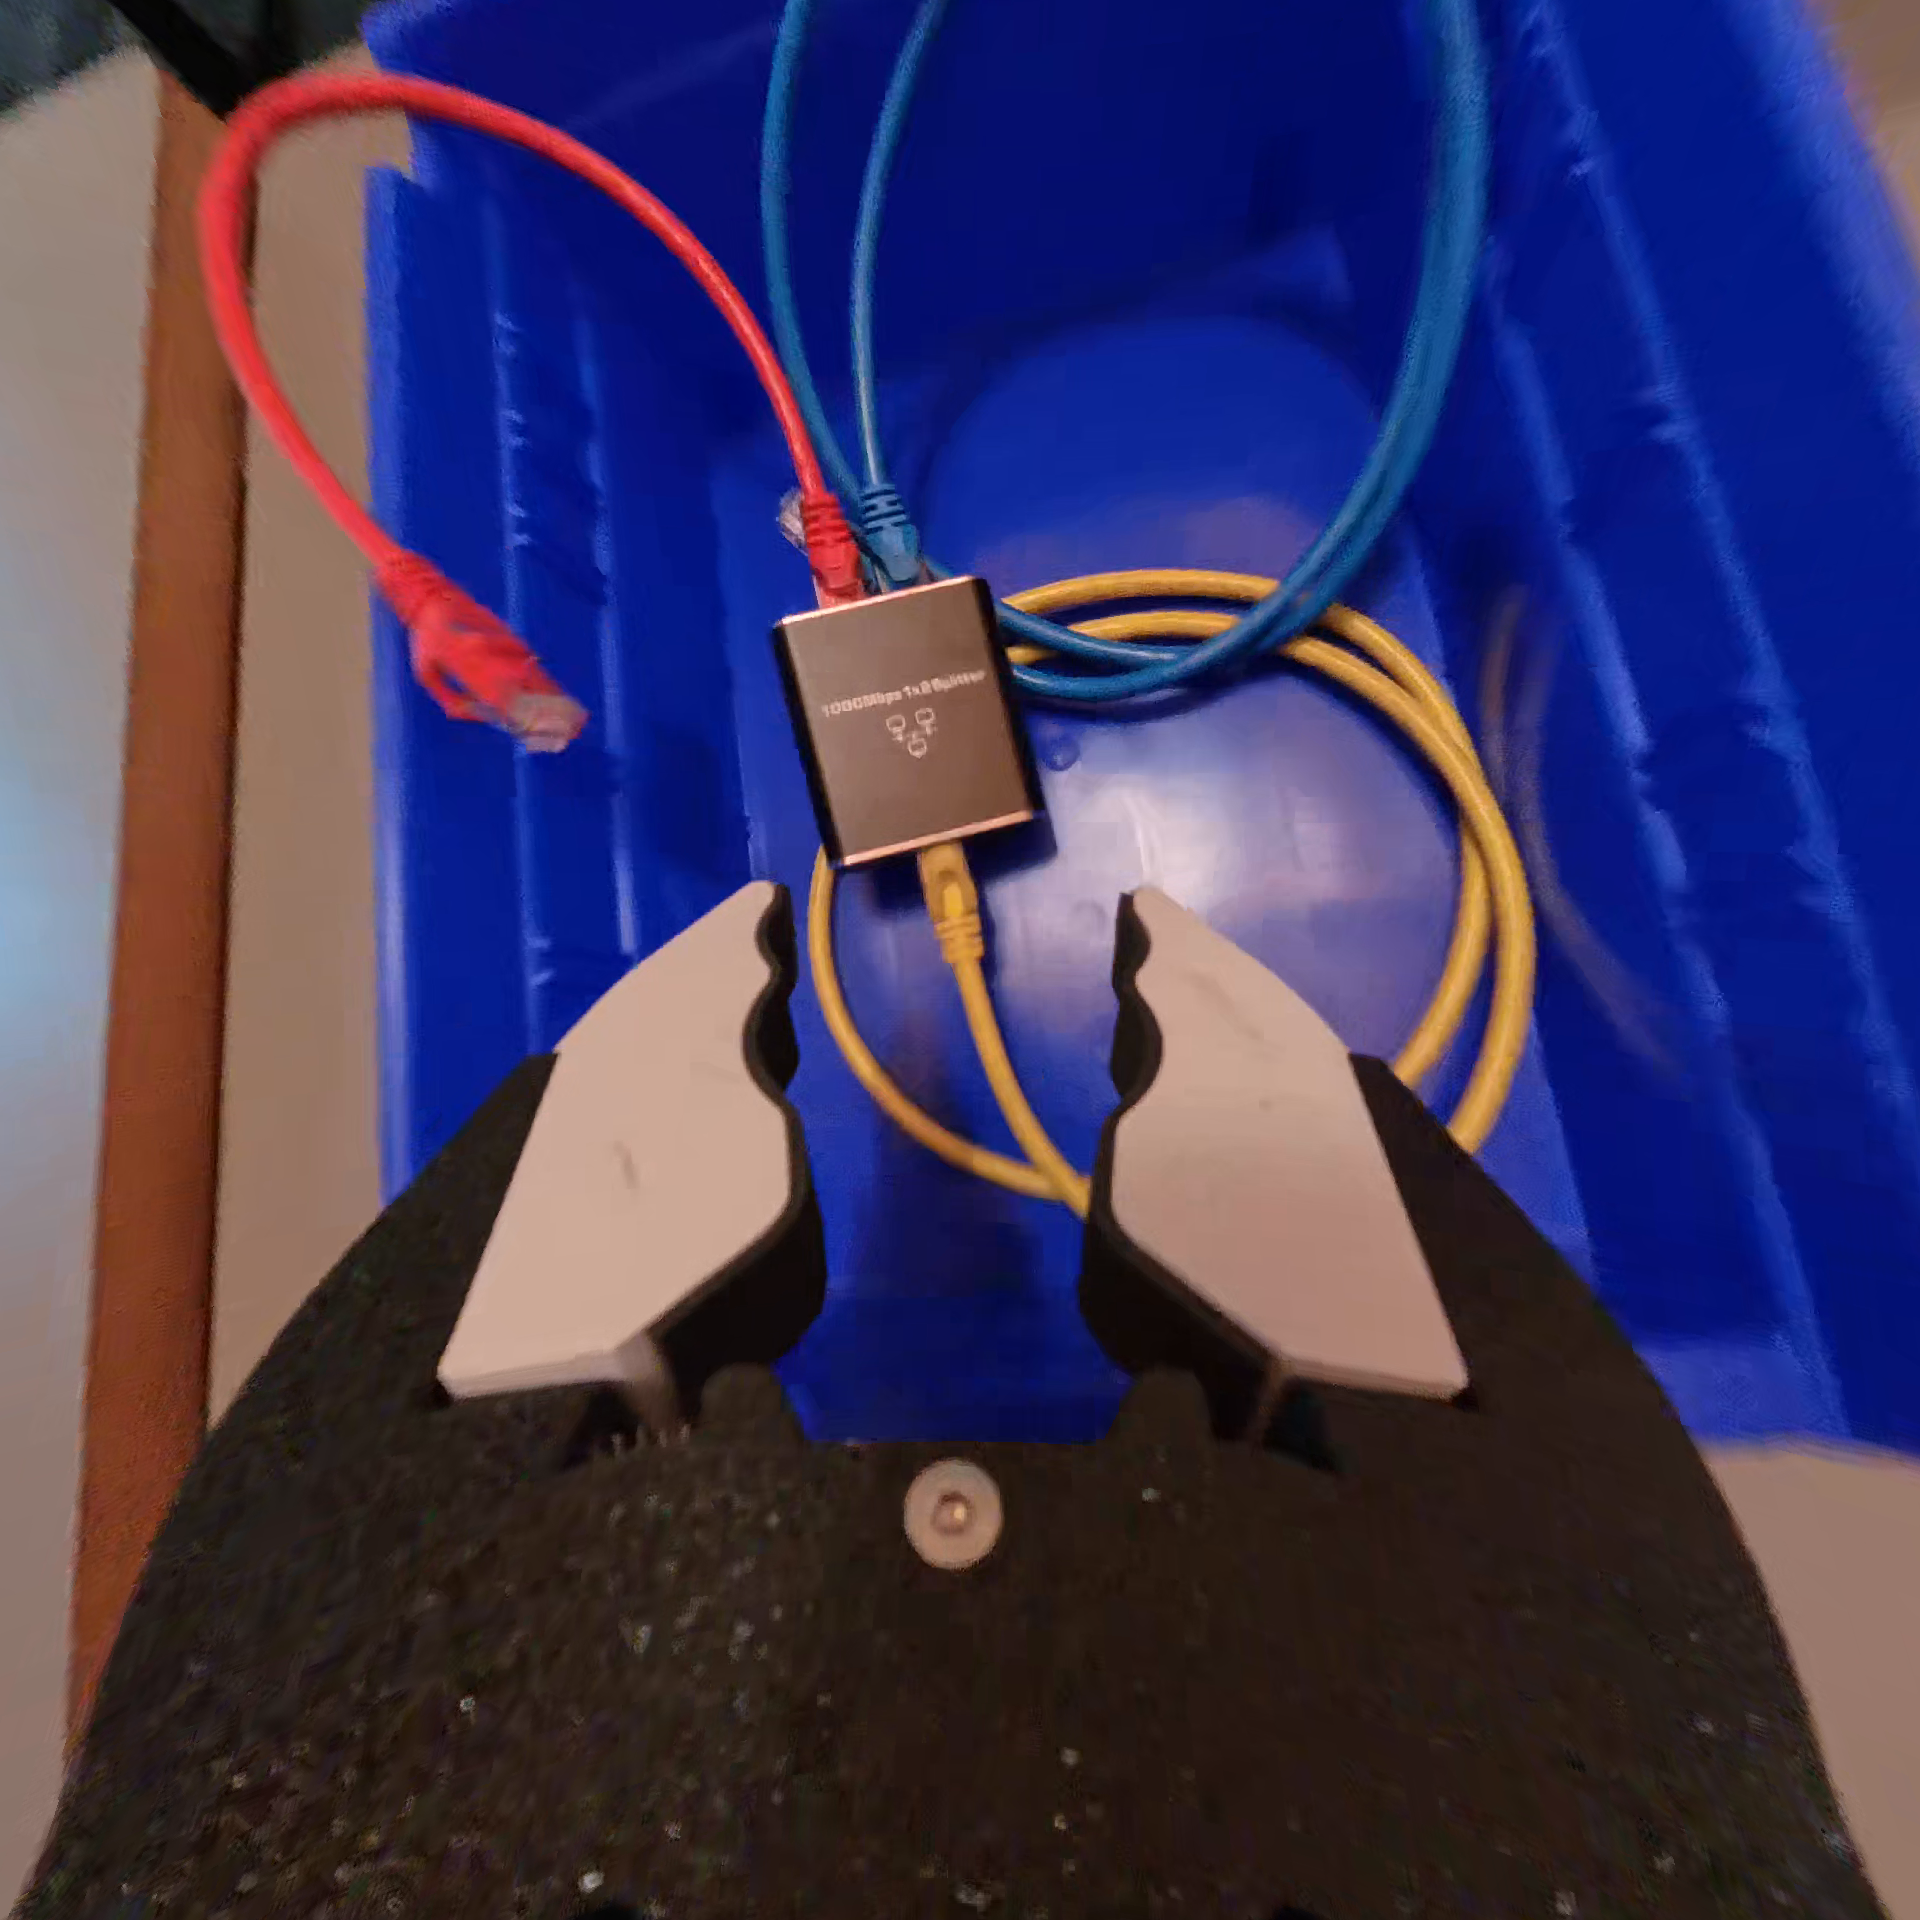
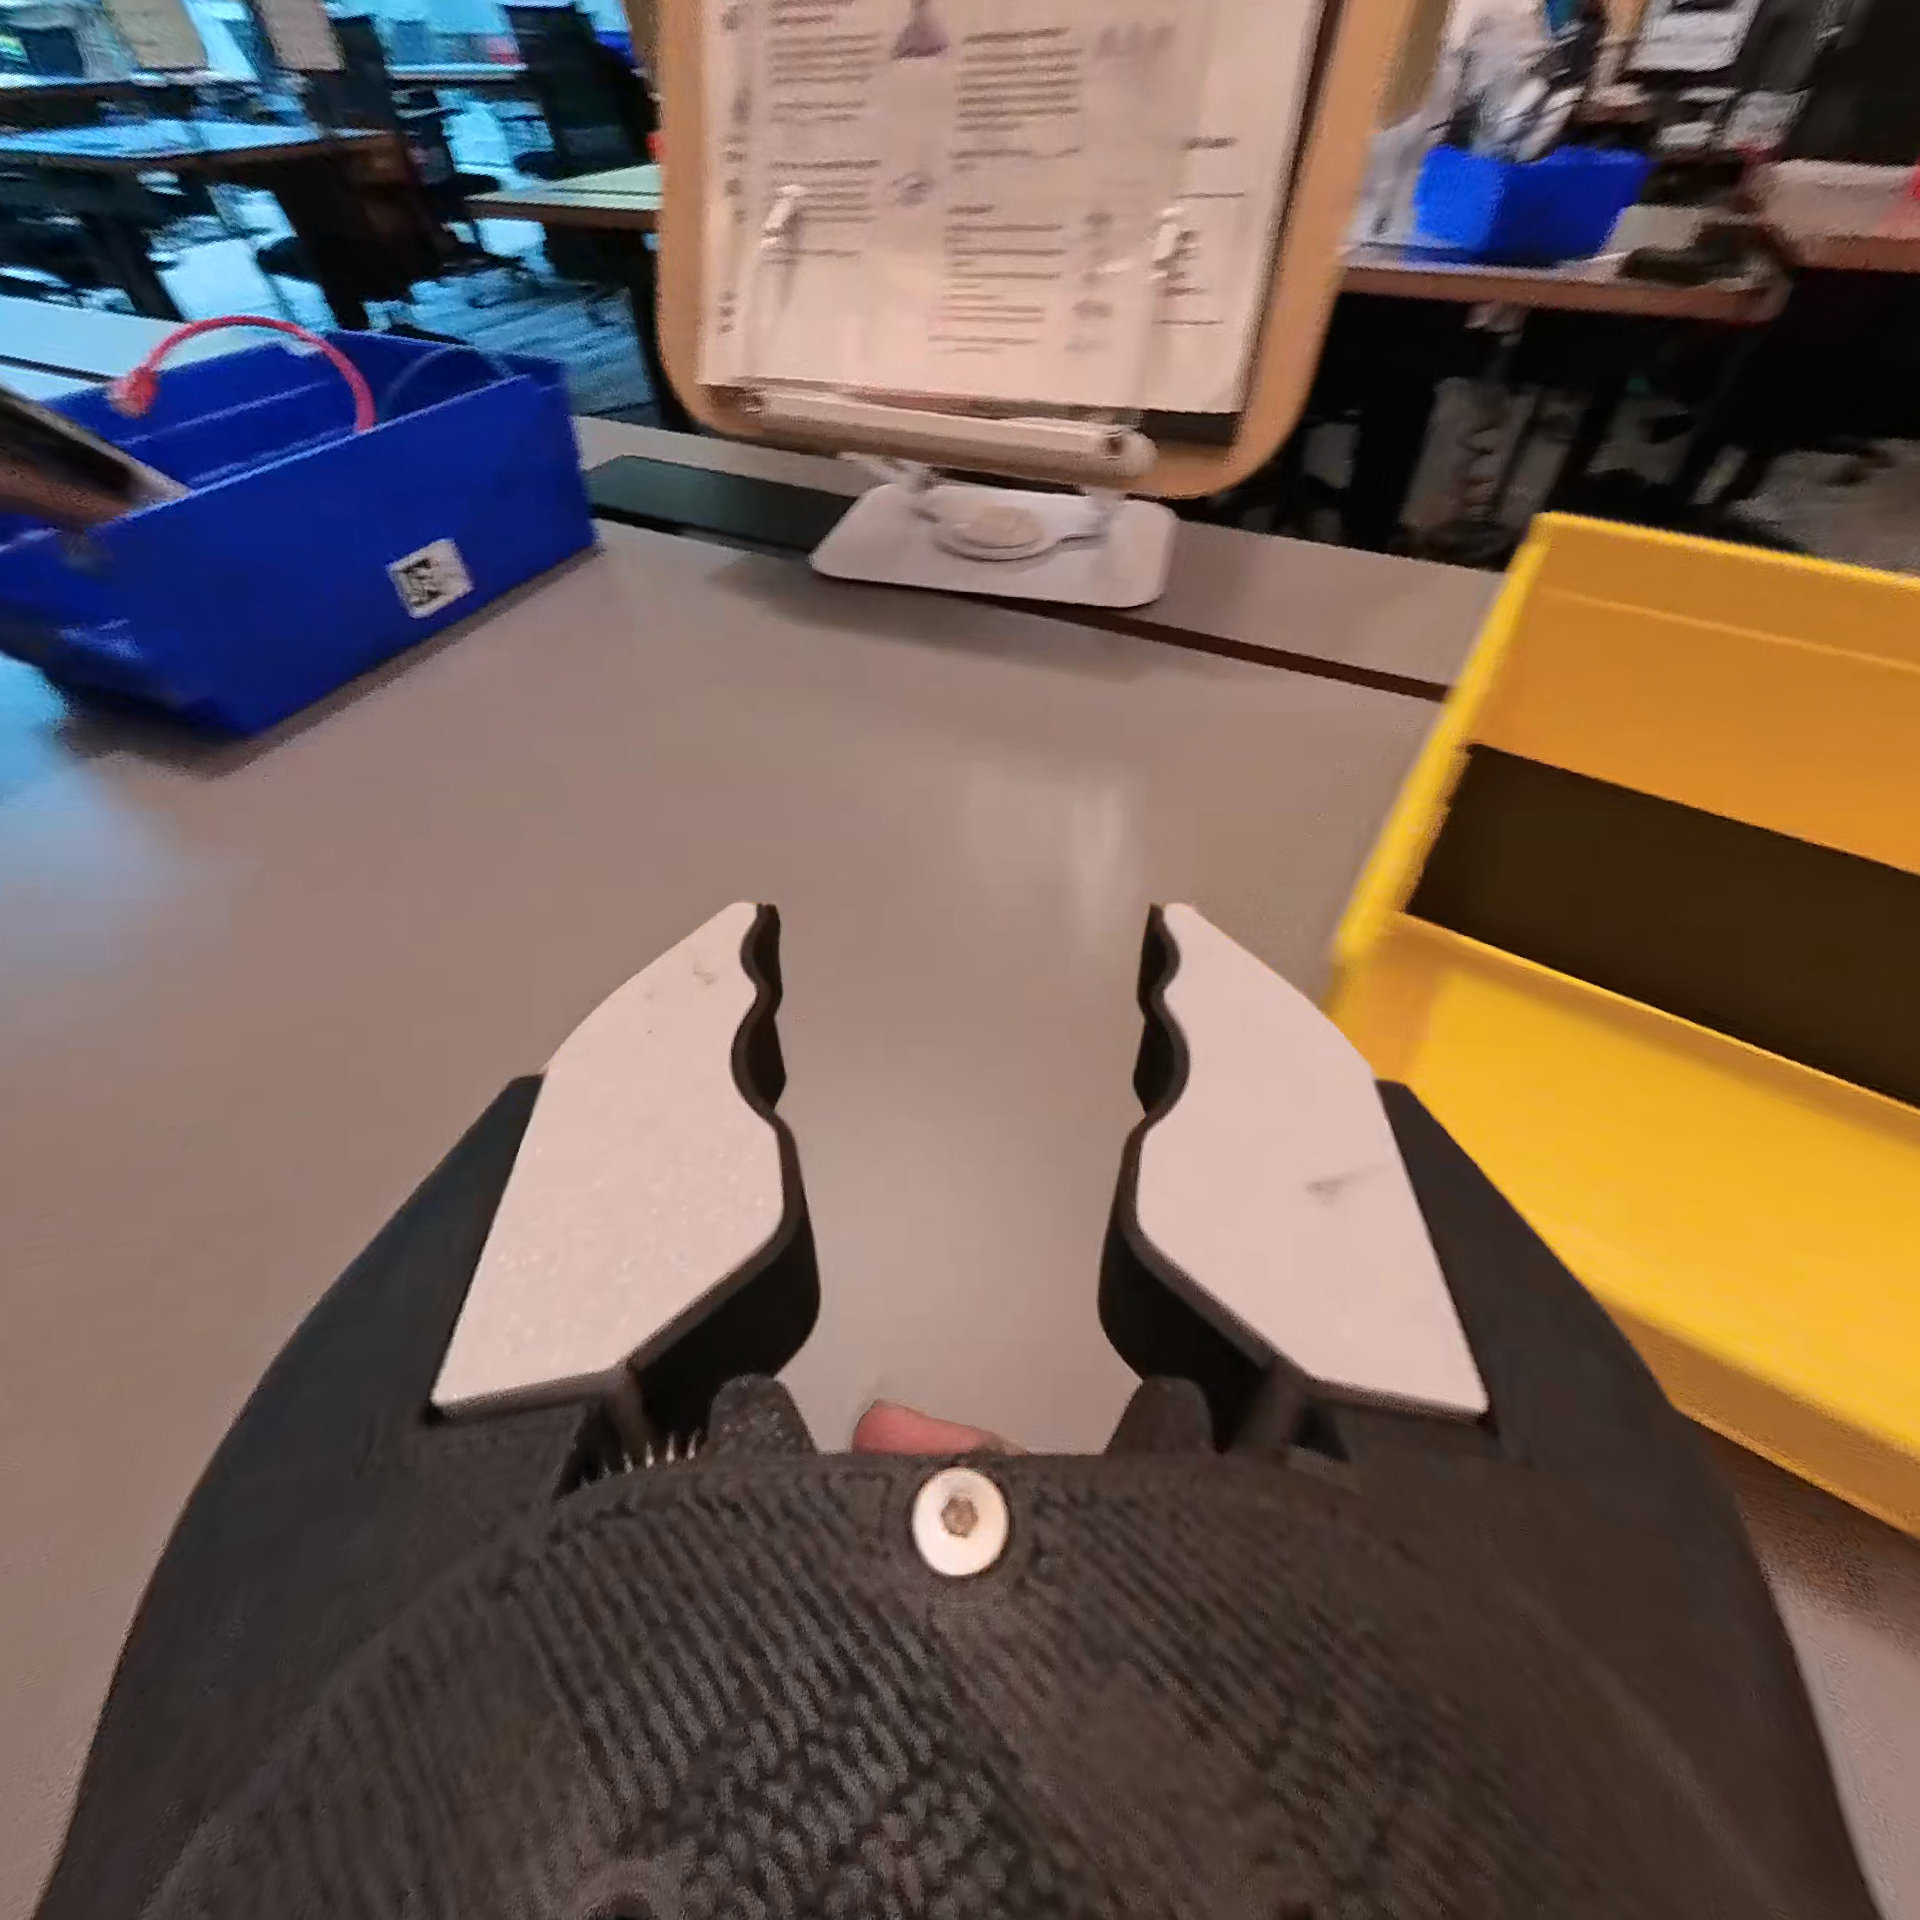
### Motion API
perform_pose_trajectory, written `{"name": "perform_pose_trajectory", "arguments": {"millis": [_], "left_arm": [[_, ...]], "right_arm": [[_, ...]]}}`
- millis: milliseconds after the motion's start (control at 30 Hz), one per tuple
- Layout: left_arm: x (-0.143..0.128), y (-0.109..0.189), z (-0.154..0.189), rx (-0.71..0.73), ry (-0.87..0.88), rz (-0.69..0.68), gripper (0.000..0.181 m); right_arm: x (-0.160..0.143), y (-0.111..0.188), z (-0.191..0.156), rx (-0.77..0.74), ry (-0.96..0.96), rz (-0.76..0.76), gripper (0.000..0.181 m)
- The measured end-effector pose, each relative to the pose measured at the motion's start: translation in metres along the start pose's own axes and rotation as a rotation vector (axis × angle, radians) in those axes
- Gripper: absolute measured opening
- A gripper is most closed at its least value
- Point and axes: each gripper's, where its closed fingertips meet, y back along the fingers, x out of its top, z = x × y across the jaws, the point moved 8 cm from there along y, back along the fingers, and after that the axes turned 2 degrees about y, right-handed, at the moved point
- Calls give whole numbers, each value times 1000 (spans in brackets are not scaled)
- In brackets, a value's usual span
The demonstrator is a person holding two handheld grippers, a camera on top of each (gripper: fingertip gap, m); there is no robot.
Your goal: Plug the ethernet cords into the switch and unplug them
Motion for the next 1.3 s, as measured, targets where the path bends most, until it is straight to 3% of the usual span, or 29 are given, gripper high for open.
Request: {"name": "perform_pose_trajectory", "arguments": {"millis": [133,200,300,400,467,633,800,967,1167,1300], "left_arm": [[3,-53,-3,-15,122,-170,73],[2,-66,-6,39,89,-270,76],[11,-71,-7,27,51,-247,63],[12,-73,-9,30,10,-246,61],[13,-67,-11,74,-74,-166,62],[28,-6,-8,251,-221,151,60],[55,71,9,427,-437,391,59],[80,158,31,519,-518,641,59],[95,254,76,308,-502,961,57],[88,284,118,65,-510,1073,57]], "right_arm": [[-3,-18,-32,124,27,-33,66],[-9,-21,-42,156,71,-71,68],[-21,-24,-48,166,81,-93,67],[-25,-27,-50,199,8,-75,65],[-25,-26,-51,220,-25,-49,63],[-26,-24,-50,215,-32,-45,62],[-16,-28,-62,267,-49,3,62],[-2,-27,-81,324,-18,57,62],[26,-13,-95,376,2,151,67],[48,5,-108,459,-53,250,68]]}}
